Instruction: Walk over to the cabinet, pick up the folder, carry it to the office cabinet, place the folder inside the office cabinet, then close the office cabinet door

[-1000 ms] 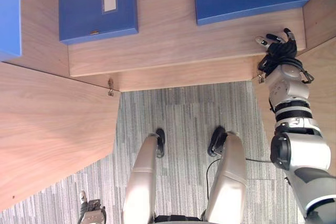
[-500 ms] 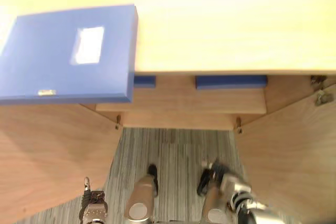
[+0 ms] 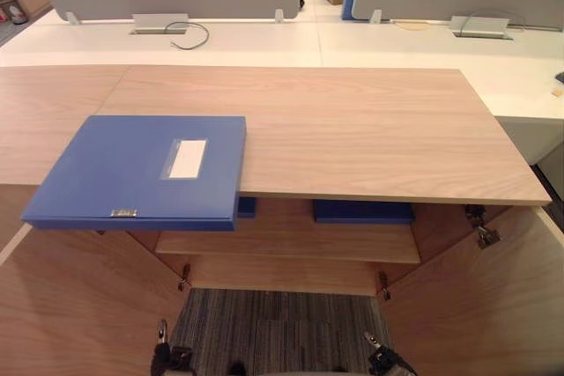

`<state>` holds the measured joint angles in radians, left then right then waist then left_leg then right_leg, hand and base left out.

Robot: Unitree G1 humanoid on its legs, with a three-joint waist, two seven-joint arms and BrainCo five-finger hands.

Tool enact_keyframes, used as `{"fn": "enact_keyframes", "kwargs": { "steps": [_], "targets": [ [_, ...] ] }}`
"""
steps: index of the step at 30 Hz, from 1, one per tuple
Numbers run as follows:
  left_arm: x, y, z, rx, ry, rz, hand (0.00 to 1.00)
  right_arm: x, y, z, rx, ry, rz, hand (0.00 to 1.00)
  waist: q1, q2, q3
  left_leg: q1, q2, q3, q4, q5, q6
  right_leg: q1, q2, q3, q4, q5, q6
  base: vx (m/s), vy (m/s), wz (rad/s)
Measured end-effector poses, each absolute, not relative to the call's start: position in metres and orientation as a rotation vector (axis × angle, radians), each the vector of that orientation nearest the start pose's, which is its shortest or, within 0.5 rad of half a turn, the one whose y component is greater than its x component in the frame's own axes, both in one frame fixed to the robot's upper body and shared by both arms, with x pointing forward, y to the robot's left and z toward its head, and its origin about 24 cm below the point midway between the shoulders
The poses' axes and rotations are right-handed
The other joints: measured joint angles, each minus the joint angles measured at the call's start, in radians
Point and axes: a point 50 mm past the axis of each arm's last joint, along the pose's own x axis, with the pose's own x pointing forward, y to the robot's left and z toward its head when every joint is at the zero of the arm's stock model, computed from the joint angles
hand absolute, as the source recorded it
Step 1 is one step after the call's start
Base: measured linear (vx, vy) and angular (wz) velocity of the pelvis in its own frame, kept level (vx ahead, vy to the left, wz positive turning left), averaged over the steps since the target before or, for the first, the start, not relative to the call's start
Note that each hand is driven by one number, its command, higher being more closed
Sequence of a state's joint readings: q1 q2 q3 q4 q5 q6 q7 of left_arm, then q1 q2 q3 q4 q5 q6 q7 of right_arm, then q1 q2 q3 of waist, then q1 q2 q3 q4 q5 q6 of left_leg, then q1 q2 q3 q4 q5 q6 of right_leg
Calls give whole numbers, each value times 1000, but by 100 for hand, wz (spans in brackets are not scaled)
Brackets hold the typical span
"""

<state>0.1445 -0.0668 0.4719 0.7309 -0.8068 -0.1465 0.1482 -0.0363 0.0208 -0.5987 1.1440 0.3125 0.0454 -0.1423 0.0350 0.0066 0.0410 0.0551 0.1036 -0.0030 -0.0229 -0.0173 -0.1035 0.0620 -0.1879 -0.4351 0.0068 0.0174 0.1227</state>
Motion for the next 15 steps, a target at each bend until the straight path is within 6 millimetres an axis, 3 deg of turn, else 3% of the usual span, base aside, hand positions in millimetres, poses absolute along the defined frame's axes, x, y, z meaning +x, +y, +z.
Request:
{"fn": "enact_keyframes", "kwargs": {
  "steps": [4, 9, 10, 11, 15],
  "targets": [
    [131, 240, -88, -734, 359, 870, 0, 91, -196, -167, 517, 1130, -744, 0, 13, -8, -10, -1, -14, -39, -1, 8, 12, 29, -10, -36, -2, 0, 0, 4, 6, 34],
    [163, 245, -11, -552, 49, 710, 0, 85, -186, -170, 391, 1180, -630, 0, 63, -28, -12, -40, -29, -115, 49, 7, 14, 66, -23, -120, 7, -3, 3, -56, 2, 44],
    [165, 245, -3, -535, 19, 698, 0, 84, -185, -170, 386, 1183, -622, 0, 71, -30, -12, -44, -29, -121, 51, 6, 15, 68, -23, -129, 9, -4, 5, -120, -7, 51],
    [166, 246, 18, -452, -53, 685, 0, 85, -182, -170, 391, 1184, -616, 0, 83, -38, -13, -62, -31, -151, 63, 3, 13, 70, -24, -157, 16, -7, 9, -92, -9, 42],
    [157, 251, 57, -306, -194, 723, 0, 84, -175, -171, 407, 1193, -610, 0, 98, -55, -12, -82, -42, -208, 80, 5, 14, 97, -26, -219, 19, -11, 14, -78, -12, 49]
  ]
}}
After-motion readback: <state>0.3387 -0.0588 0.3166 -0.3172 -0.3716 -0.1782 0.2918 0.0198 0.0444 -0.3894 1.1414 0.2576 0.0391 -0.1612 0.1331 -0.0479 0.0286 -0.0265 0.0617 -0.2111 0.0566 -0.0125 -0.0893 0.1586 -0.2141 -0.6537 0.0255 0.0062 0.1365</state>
